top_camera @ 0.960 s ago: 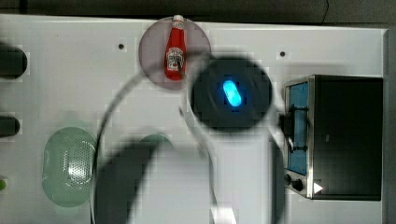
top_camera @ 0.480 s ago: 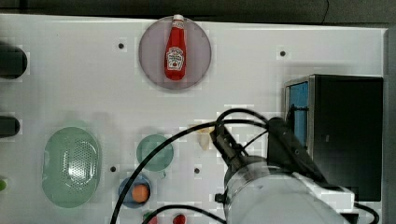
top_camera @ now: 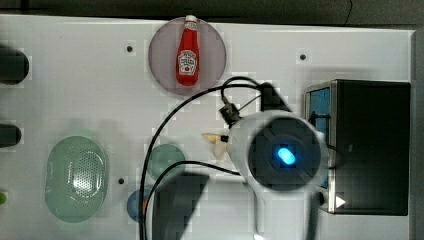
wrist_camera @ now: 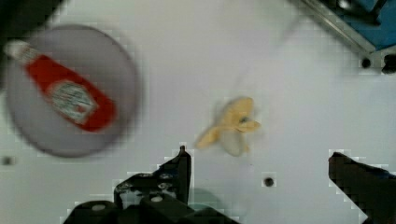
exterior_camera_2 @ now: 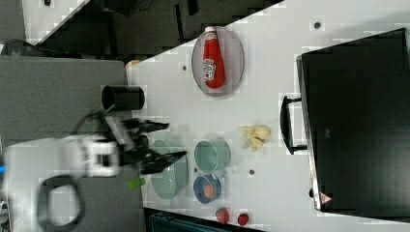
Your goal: Pick banana from table and place on oven.
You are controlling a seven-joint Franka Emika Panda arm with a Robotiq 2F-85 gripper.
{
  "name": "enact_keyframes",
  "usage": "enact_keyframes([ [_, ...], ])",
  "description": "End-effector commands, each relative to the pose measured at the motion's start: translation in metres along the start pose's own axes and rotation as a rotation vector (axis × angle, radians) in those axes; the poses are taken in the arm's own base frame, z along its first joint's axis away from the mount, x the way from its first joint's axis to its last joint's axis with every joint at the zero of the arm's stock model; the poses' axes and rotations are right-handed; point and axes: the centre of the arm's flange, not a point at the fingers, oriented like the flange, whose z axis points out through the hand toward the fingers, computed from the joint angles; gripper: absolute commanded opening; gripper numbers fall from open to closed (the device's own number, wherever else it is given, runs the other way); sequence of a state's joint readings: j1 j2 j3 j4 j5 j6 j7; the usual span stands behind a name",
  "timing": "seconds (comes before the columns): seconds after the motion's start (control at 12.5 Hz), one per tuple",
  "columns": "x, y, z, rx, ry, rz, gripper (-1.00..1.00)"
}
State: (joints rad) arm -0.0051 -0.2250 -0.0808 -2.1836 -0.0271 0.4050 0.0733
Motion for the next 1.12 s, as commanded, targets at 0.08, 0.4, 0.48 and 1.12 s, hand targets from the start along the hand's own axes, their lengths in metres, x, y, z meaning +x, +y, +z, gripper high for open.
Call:
enact_keyframes([
  [0.08, -0.012, -0.005, 0.065, -0.026, -0.016, -0.017, 1.0],
  [0.4, -0.017, -0.016, 0.152, -0.042, -0.023, -0.037, 1.0],
  [0.48, -0.019, -0.02, 0.172, -0.052, -0.03, -0.046, 1.0],
  [1.12, -0.042, -0.029, 0.286, -0.093, -0.072, -0.087, 1.0],
])
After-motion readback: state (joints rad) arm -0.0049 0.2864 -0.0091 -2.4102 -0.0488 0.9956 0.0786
